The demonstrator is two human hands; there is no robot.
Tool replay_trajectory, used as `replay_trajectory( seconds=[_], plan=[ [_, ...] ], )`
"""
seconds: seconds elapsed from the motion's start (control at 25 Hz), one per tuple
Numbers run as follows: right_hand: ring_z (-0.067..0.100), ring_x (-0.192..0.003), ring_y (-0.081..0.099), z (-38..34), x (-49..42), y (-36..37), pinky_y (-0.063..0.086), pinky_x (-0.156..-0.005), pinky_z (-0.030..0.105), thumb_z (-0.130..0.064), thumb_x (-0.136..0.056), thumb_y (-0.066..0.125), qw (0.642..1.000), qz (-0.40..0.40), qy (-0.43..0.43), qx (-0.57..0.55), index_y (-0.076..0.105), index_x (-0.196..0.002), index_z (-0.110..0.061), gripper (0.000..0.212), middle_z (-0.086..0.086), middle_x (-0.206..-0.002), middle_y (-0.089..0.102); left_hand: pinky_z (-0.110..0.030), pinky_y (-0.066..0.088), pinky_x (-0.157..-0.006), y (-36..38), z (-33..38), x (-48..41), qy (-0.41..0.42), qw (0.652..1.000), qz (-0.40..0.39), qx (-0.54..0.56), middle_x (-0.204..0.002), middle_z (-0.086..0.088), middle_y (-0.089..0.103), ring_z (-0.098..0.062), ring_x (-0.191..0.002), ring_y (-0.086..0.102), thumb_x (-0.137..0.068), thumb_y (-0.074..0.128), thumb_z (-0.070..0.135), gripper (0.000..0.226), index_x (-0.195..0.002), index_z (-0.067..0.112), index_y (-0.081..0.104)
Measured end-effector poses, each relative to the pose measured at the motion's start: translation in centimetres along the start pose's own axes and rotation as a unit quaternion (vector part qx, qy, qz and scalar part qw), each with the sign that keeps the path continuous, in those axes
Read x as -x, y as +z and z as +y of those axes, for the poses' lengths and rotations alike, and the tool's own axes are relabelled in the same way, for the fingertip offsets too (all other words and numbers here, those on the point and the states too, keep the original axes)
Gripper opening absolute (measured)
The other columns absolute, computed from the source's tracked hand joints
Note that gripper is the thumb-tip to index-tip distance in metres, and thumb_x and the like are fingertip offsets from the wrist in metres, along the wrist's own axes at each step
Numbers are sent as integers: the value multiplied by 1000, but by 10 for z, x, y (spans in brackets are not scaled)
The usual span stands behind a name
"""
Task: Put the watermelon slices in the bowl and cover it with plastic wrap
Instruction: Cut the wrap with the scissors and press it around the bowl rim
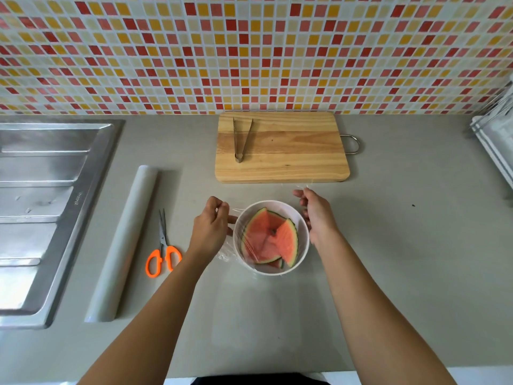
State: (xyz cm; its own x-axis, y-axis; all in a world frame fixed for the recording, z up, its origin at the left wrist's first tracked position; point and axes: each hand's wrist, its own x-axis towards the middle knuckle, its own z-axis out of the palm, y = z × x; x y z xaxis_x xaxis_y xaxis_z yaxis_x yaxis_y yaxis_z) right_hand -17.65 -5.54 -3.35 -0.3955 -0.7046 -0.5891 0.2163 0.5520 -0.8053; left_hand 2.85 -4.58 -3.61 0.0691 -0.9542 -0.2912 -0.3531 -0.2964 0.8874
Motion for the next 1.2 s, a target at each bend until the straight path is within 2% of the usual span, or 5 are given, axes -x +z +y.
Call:
replay_trajectory(
  seconds=[0.2,0.32,0.84,1.08,1.2],
  plan=[
    [12,-65,40,9,-7,4,38,-76,29,-32,-96,40,998,32,32,-35,68,-71,-25,38,-6,-71,40,-22,42,-53,10,-7,-2,28,998,43,-20,-69,8,69,-3,-51,57,-99,39,31,23,-76,25,39],
    [11,-66,42,12,-12,7,37,-79,30,-30,-95,41,997,53,39,-42,67,-68,-25,38,-6,-72,42,-6,36,-52,16,-12,-4,25,997,76,-9,-63,13,66,10,-58,56,-99,41,29,22,-78,23,42],
    [16,-57,51,22,-14,4,44,-54,27,-30,-94,42,977,48,156,-139,70,-68,-22,39,-2,-66,54,-30,45,-68,27,-24,-13,-93,992,82,29,-80,-1,67,-21,-78,59,-91,53,29,18,-79,17,59],
    [14,-51,58,25,-18,4,44,-49,25,-30,-95,40,972,60,155,-169,68,-67,-20,41,-3,-49,65,-23,45,-60,21,-27,-5,-24,998,51,28,-73,5,61,-13,-70,61,-89,58,32,4,-88,36,58],
    [17,-60,58,28,-21,4,47,-56,27,-27,-94,40,975,66,143,-155,68,-66,-20,40,0,-67,65,-18,49,-62,20,-29,-2,20,998,22,52,-80,9,62,0,-67,59,-92,56,25,15,-92,39,60]
  ],
)
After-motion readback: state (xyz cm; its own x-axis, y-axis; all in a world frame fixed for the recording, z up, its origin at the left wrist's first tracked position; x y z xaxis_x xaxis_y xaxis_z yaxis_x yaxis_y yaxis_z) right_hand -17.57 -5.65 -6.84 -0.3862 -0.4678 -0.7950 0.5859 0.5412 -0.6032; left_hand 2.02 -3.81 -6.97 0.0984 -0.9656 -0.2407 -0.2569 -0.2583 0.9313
